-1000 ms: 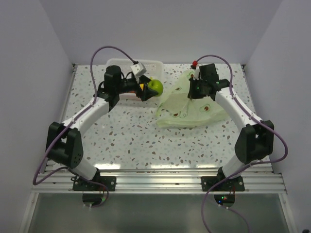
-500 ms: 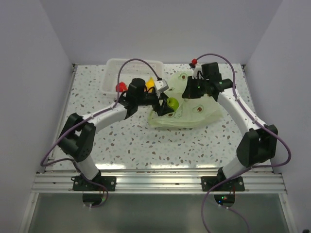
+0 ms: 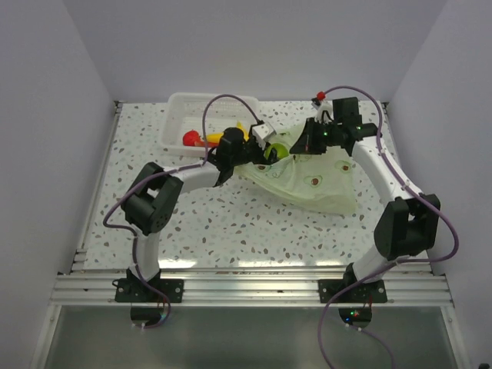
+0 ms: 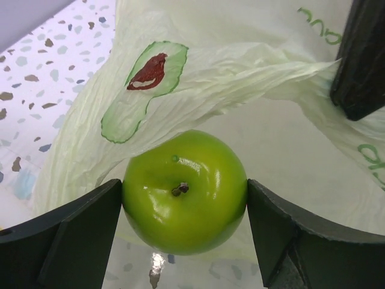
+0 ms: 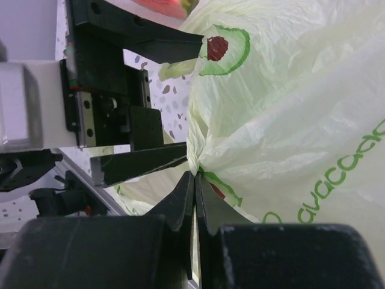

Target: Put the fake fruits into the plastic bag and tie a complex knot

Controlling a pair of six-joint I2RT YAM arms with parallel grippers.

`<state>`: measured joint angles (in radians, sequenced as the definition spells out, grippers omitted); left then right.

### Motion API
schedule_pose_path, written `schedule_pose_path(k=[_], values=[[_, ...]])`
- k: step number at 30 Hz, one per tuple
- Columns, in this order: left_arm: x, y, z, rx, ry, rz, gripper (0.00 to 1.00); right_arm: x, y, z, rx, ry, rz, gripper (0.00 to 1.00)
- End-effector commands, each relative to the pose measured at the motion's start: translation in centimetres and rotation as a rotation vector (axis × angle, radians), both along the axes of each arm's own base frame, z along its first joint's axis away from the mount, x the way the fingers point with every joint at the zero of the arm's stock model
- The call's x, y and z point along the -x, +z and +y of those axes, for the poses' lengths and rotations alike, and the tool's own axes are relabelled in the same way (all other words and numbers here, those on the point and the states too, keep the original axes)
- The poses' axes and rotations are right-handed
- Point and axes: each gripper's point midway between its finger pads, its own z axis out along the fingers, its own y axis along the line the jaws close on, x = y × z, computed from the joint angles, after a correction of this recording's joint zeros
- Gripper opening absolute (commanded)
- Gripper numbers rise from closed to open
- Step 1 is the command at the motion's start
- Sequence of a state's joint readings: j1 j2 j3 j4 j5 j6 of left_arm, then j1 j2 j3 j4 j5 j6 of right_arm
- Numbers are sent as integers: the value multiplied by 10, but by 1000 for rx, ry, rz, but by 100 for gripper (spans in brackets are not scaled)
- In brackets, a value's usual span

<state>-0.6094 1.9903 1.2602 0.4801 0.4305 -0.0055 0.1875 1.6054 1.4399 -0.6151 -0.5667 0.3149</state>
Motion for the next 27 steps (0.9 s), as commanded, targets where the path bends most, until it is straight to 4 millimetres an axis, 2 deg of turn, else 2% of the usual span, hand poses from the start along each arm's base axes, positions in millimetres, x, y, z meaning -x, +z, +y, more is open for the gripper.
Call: schedule_pose_path(k=[1, 2, 3, 4, 5, 6, 7, 8, 12, 14, 16, 17, 19, 24, 27], values=[[0, 53, 2, 74, -14, -174, 87, -3, 10, 4, -83, 8, 27, 0], [9, 71, 7, 84, -29, -207, 89, -3, 9, 3, -78, 5, 27, 0], [24, 64, 13, 76, -80, -187, 89, -4, 6, 1, -70, 1, 30, 0], [26, 70, 23, 78, -84, -188, 91, -4, 2, -2, -49, 0, 25, 0], [34, 87, 32, 96, -88, -184, 92, -6, -2, -7, -21, -13, 21, 0], [41, 87, 39, 99, -109, -161, 92, -7, -7, -10, 1, -18, 20, 0], [39, 92, 51, 103, -100, -149, 94, -6, -14, -13, 34, -11, 26, 0], [46, 101, 58, 97, -109, -150, 100, -8, -21, -18, 69, -25, 27, 0], [47, 108, 84, 73, -84, -136, 100, -7, -47, -26, 134, -14, 78, 0], [42, 100, 94, 51, -58, -111, 98, -7, -57, -28, 147, -11, 96, 0], [52, 95, 97, 36, -120, -90, 87, -6, -61, -28, 153, -8, 104, 0], [59, 87, 98, 5, -152, -111, 86, -6, -62, -29, 160, -5, 100, 0], [68, 84, 101, 5, -153, -121, 88, -6, -66, -33, 187, -1, 90, 0], [81, 50, 116, -121, -197, -148, 88, 5, -82, -38, 222, 30, 133, 0], [96, 28, 122, -241, -325, -246, 96, 8, -83, -38, 224, 40, 120, 0]])
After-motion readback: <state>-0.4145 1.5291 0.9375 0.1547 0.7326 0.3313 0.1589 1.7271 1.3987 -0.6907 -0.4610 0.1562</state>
